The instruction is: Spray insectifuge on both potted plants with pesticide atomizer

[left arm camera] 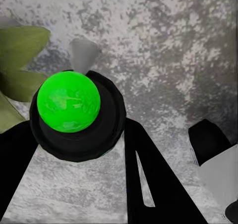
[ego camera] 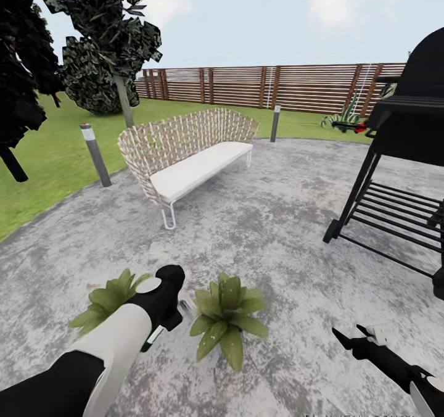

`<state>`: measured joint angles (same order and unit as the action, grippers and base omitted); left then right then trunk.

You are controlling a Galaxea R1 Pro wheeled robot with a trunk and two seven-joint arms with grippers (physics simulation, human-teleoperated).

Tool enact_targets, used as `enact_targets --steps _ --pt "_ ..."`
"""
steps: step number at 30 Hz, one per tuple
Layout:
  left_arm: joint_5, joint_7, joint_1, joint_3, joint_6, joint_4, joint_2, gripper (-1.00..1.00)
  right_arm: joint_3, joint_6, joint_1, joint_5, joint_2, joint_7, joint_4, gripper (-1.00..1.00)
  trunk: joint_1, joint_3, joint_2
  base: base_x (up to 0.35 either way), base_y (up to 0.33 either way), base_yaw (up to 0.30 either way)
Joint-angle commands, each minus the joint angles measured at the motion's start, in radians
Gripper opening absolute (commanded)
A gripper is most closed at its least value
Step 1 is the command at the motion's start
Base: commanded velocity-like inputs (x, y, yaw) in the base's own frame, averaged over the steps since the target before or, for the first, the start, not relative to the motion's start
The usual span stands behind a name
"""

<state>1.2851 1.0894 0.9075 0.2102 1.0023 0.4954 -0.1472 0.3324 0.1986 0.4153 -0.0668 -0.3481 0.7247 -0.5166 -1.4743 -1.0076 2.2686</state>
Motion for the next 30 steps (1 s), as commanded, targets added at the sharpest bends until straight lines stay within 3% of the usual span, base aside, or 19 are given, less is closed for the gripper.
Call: enact_targets --steps 1,5,9,12,14,17,21,24,27,29,30 --pt "0.008 0.010 0.001 0.002 0.005 0.005 0.000 -1.00 0.002 -0.001 0.000 -0.007 0.000 0.007 0.001 1.00 0.001 -0.001 0.000 -0.302 -0.092 0.252" --pt "0.002 0.012 -0.004 -0.041 0.005 0.009 -0.004 -1.00 0.002 -0.001 0.000 -0.007 0.000 0.007 0.001 1.00 0.001 -0.001 0.000 -0.144 -0.028 0.270" --pt "-0.004 0.011 -0.057 -0.077 0.005 0.012 -0.006 -1.00 0.002 -0.001 0.000 -0.008 0.000 0.007 0.000 1.00 0.001 -0.001 0.000 -0.015 -0.002 0.199" --pt "-0.041 0.003 -0.066 -0.147 0.005 0.011 -0.008 -1.00 0.002 -0.001 0.000 -0.009 0.001 0.008 -0.001 1.00 0.001 -0.001 0.000 -0.002 0.000 0.034" --pt "-0.058 -0.049 -0.068 -0.230 0.006 0.011 -0.010 -1.00 0.000 -0.003 0.000 -0.009 0.002 0.008 -0.023 1.00 0.001 -0.001 0.000 0.000 0.000 0.006" --pt "-0.073 -0.106 -0.069 -0.307 0.006 0.011 -0.012 -1.00 -0.004 -0.010 0.000 -0.010 0.007 0.009 -0.063 1.00 0.001 -0.001 0.000 0.000 0.000 0.002" --pt "-0.117 -0.119 -0.068 -0.332 0.006 0.012 -0.010 -1.00 -0.006 -0.090 0.000 -0.012 0.010 0.031 -0.186 1.00 0.001 -0.001 0.000 0.000 0.000 0.000" --pt "-0.132 -0.120 -0.068 -0.337 0.006 0.010 -0.009 -1.00 -0.007 -0.243 0.000 -0.013 0.018 0.090 -0.353 1.00 0.001 -0.001 0.000 0.000 0.000 0.000" --pt "-0.147 -0.111 -0.068 -0.339 0.008 0.007 -0.007 -1.00 -0.007 -0.379 0.000 -0.011 0.061 0.124 -0.455 1.00 0.001 -0.001 0.000 0.000 0.000 0.000" --pt "-0.163 -0.079 -0.068 -0.338 0.009 0.009 -0.006 -1.00 -0.007 -0.400 0.000 -0.010 0.075 0.128 -0.468 1.00 0.001 -0.001 0.000 0.000 0.000 0.000" --pt "-0.181 -0.027 -0.065 -0.335 0.010 0.008 -0.005 -1.00 -0.007 -0.407 0.000 -0.010 0.079 0.131 -0.472 1.00 0.001 -0.001 0.000 0.000 0.000 0.000"
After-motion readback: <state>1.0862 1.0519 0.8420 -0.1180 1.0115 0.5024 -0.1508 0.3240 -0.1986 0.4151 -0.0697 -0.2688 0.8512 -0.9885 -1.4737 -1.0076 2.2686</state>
